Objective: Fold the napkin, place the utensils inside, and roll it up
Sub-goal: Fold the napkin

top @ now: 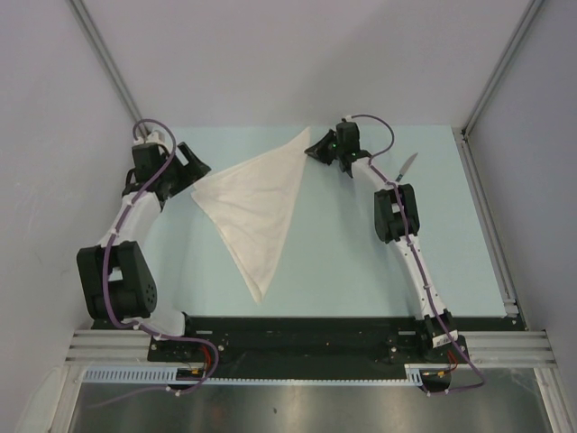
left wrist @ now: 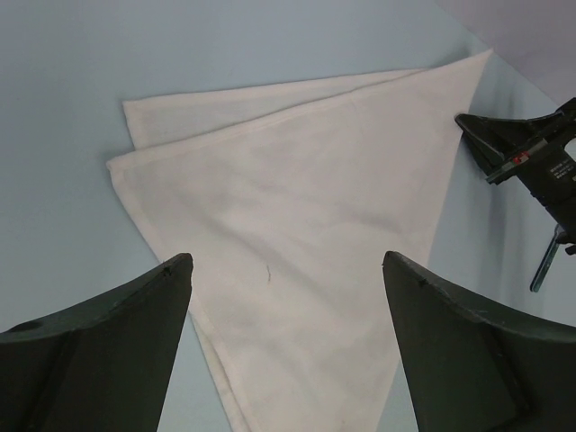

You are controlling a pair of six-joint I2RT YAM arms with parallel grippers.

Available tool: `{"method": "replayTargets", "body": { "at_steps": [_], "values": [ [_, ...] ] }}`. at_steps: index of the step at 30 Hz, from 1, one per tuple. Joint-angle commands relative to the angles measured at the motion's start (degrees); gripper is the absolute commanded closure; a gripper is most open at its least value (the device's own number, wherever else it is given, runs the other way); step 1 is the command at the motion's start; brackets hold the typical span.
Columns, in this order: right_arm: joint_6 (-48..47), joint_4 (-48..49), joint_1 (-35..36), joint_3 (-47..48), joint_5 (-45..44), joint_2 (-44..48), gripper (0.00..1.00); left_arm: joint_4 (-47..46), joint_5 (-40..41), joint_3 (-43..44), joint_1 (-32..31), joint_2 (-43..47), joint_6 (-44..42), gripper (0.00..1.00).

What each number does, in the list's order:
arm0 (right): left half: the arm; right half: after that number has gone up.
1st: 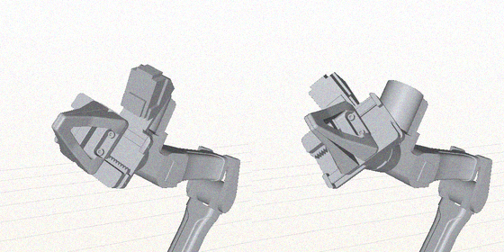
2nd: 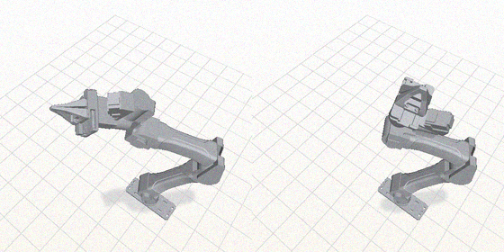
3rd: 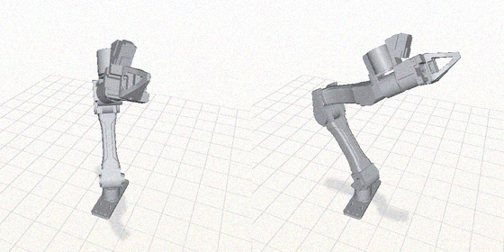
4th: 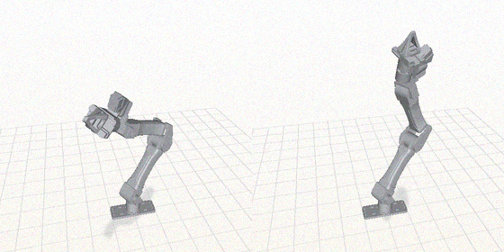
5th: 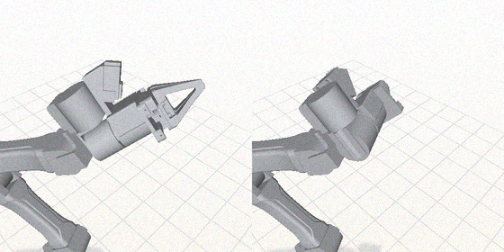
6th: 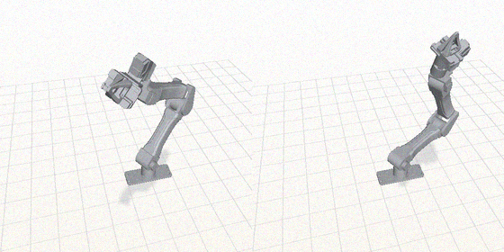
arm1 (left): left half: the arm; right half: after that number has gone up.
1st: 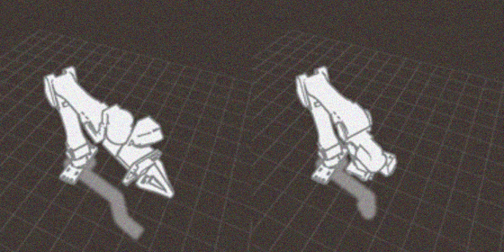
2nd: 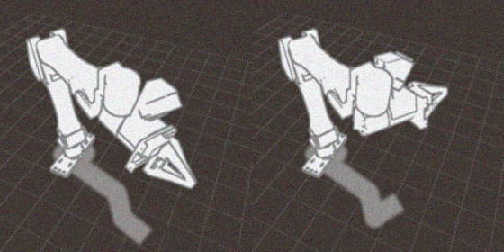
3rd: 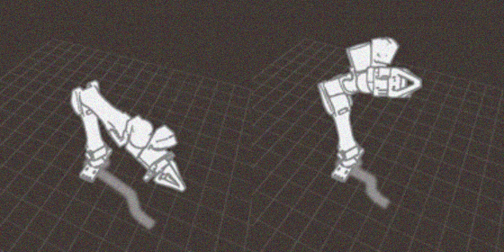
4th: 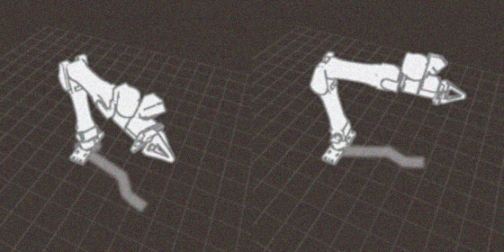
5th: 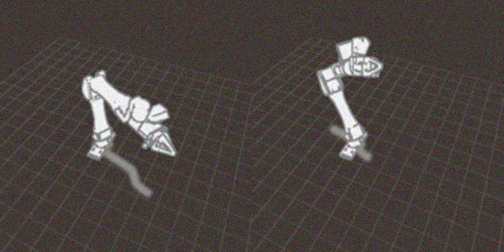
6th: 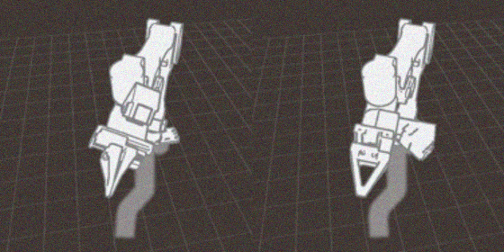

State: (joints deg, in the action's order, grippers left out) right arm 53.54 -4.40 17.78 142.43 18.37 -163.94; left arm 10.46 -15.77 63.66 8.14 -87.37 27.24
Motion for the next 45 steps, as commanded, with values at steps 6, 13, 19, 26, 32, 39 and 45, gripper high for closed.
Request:
{"method": "replayTargets", "body": {
  "at_steps": [6, 13, 19, 26, 32, 39, 45],
  "values": [
    [-2.11, 3.52, -1.96, -15.05, -1.84, 7.04, 1.0, -3.51, -2.77, -1.6, 1.0, 1.86, 2.02, 0.09],
    [-4.84, 11.6, -7.32, -39.84, -3.6, 22.16, 1.0, -5.54, -5.24, -3.36, 0.65, 1.07, 4.22, 0.1],
    [-7.92, 15.56, -12.5, -56.64, -3.08, 32.18, 1.0, -3.61, -1.3, -2.58, -4.61, 0.19, 1.33, 0.11],
    [-11.0, 16.27, -16.02, -64.56, 0.16, 37.9, 1.0, -0.35, 4.61, 7.59, -10.25, -9.82, -2.11, 0.15],
    [-12.75, 18.11, -15.5, -65.79, 6.93, 41.15, 0.49, 2.62, 6.88, 18.94, -10.69, -22.91, -2.11, 0.2],
    [-14.78, 20.13, -13.56, -70.26, 11.42, 49.76, 0.39, 4.82, 9.08, 29.23, -11.83, -33.29, -4.21, 0.33],
    [-15.66, 21.54, -13.04, -77.11, 13.45, 57.32, 0.38, 7.92, 7.35, 36.97, -12.27, -39.88, -7.73, 0.42]
  ]
}}
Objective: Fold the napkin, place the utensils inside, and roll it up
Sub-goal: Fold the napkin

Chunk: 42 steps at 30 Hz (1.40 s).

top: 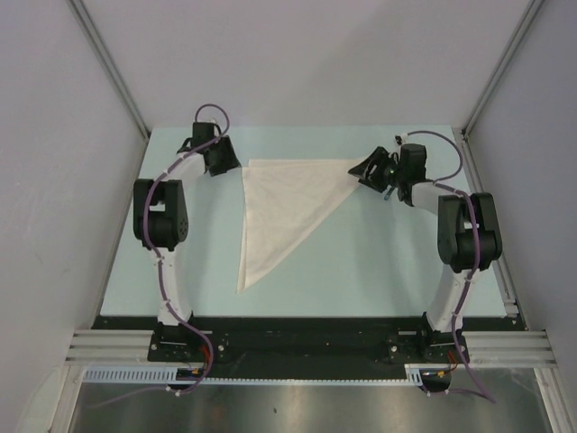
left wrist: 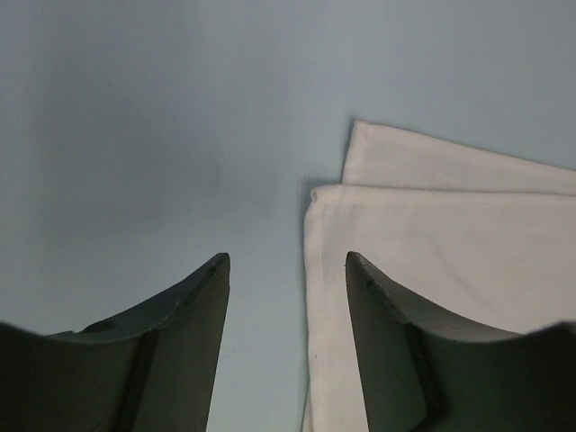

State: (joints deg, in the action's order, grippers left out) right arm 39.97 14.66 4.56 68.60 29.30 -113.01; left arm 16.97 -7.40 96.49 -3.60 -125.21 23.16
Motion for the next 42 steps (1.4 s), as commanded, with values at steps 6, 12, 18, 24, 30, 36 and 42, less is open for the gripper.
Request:
{"method": "replayTargets", "body": {
  "at_steps": [6, 12, 18, 24, 30, 36, 42],
  "values": [
    [-1.56, 4.5, 0.1, -8.91, 3.83, 11.49, 0.38, 6.31, -3.76, 12.75, -0.71, -7.5, -4.7, 0.45],
    [-2.0, 4.33, 0.37, -11.73, 5.24, 14.31, 0.37, 8.86, -5.61, 17.41, -1.59, -11.37, -5.14, 0.46],
    [-2.17, 3.71, 0.8, -12.61, 5.86, 16.77, 0.37, 11.24, -3.33, 20.41, -3.43, -13.57, -6.28, 0.51],
    [-2.0, 4.24, 0.89, -12.96, 6.29, 17.03, 0.36, 12.2, -0.17, 20.41, -4.14, -14.01, -6.37, 0.53],
    [-1.82, 4.68, 0.89, -13.67, 6.74, 16.95, 0.36, 14.31, 3.7, 21.63, -4.23, -14.45, -5.4, 0.6],
    [-1.73, 4.86, 1.07, -13.93, 6.82, 17.21, 0.36, 15.37, 4.76, 22.61, -4.23, -14.98, -4.88, 0.81],
    [-2.0, 4.42, 1.42, -14.02, 6.91, 16.86, 0.36, 14.32, 2.22, 22.78, -4.31, -15.77, -4.96, 0.97]
  ]
}}
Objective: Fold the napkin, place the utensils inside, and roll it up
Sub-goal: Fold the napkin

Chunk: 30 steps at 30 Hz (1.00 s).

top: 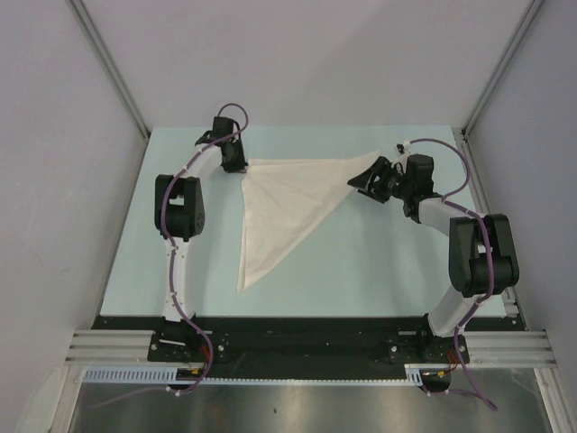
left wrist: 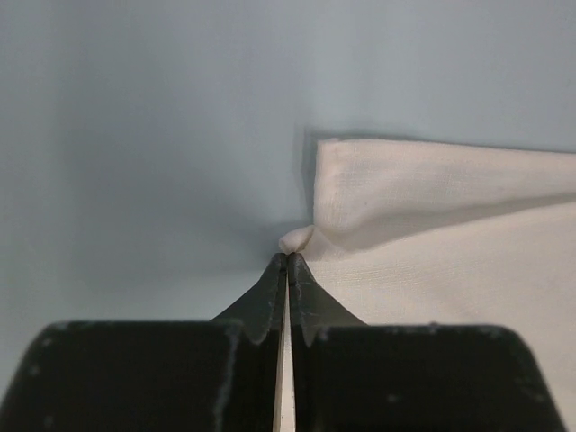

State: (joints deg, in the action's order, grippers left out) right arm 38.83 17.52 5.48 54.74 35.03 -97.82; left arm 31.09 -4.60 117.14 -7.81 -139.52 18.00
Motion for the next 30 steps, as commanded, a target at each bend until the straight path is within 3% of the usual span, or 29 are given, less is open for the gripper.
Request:
{"method": "replayTargets", "body": {
  "at_steps": [1, 14, 30],
  "values": [
    [-0.95, 1.47, 0.5, -0.16, 1.19, 1.67, 0.36, 0.11, -1.11, 2.21, -0.1, -1.63, 0.11, 0.99],
    [-1.21, 1.38, 1.03, 0.63, 1.89, -0.35, 0.36, -8.94, -1.11, -4.12, -1.15, 4.35, -0.16, 1.0],
    [-1.74, 0.59, 2.08, 3.09, 3.21, -3.96, 0.35, -15.62, 9.43, -10.7, -4.14, 12.78, -0.68, 1.0]
  ]
}}
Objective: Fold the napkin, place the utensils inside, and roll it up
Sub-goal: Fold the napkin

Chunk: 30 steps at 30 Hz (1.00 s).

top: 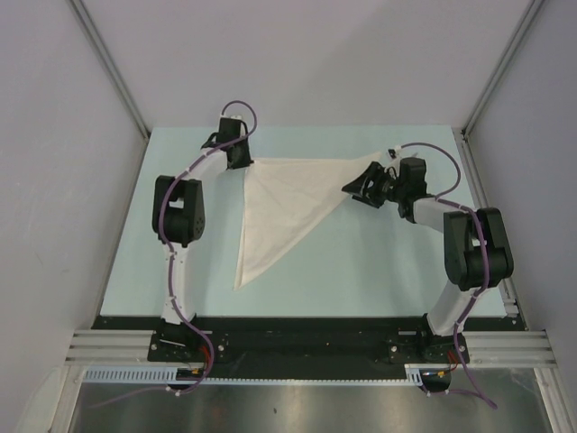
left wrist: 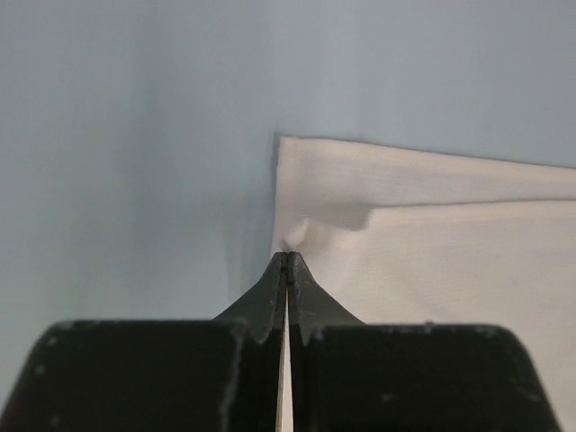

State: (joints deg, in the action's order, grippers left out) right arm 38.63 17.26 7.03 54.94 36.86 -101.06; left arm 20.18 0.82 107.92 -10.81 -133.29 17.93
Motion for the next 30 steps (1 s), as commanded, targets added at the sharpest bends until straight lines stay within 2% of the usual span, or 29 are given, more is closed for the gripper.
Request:
{"method": "replayTargets", "body": {
  "at_steps": [1, 13, 28, 30],
  "values": [
    [-1.54, 0.85, 0.62, 2.98, 1.37, -0.98, 0.35, -4.72, 3.67, -0.7, -1.23, 6.47, -0.71, 1.0],
    [-2.51, -0.82, 1.06, 4.04, 1.63, -1.51, 0.34, 1.87, 4.01, 10.02, -1.23, -1.17, -1.15, 1.0],
    [-3.21, -1.35, 1.85, 5.53, 0.14, -2.57, 0.34, 4.86, 5.95, 14.42, -0.36, -5.92, -1.85, 1.0],
    [-3.91, -2.66, 1.85, 6.49, -0.73, -2.48, 0.34, 5.48, 6.12, 14.78, 0.08, -6.45, -1.41, 0.95]
  ]
}}
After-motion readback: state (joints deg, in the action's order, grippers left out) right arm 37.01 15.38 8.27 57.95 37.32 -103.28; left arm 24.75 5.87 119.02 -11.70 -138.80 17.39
